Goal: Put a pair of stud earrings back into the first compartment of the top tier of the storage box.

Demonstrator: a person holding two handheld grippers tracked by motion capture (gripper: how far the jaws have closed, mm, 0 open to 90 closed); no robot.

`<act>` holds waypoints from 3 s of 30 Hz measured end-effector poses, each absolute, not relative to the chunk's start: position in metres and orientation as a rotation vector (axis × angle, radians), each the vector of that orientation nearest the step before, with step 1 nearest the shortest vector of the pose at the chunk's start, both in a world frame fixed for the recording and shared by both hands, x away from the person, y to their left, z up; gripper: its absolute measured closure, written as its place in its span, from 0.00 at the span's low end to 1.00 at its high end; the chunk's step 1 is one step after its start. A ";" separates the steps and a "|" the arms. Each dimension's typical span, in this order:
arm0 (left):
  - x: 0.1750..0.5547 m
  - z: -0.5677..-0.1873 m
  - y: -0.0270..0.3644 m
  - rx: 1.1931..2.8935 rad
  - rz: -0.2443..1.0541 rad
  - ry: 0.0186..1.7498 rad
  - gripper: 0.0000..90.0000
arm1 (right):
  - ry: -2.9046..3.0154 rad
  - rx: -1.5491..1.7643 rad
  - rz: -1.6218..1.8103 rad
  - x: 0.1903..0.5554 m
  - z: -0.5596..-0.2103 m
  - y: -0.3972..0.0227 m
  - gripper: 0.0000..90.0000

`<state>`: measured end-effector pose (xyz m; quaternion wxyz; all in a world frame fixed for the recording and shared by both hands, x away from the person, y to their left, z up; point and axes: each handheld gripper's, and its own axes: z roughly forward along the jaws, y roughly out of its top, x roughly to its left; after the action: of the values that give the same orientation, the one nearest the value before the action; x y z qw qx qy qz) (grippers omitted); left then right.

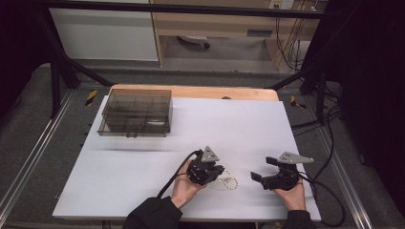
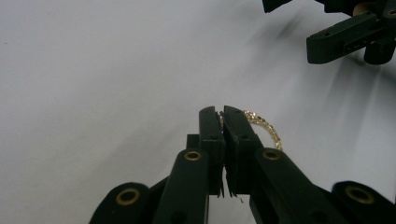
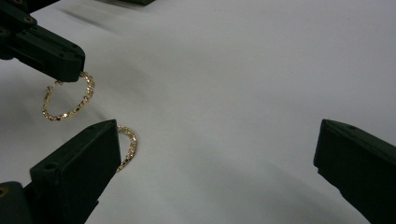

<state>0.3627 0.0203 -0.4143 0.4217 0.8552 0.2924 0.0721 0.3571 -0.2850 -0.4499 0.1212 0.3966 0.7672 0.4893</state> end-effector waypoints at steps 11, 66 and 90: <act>0.365 -0.400 0.056 2.125 0.228 0.777 0.96 | 2.241 1.165 1.424 0.357 -0.450 -0.285 0.01; 0.392 -0.337 0.245 2.023 0.437 1.061 0.96 | 2.242 1.168 1.412 0.358 -0.451 -0.284 0.01; 0.435 -0.330 0.288 2.004 0.529 1.193 0.96 | 2.244 1.167 1.409 0.358 -0.451 -0.284 0.01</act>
<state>0.4352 0.2879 -0.3302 0.3663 0.7797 0.4644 0.2057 0.3578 -0.2844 -0.4511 0.1228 0.4001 0.7691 0.4830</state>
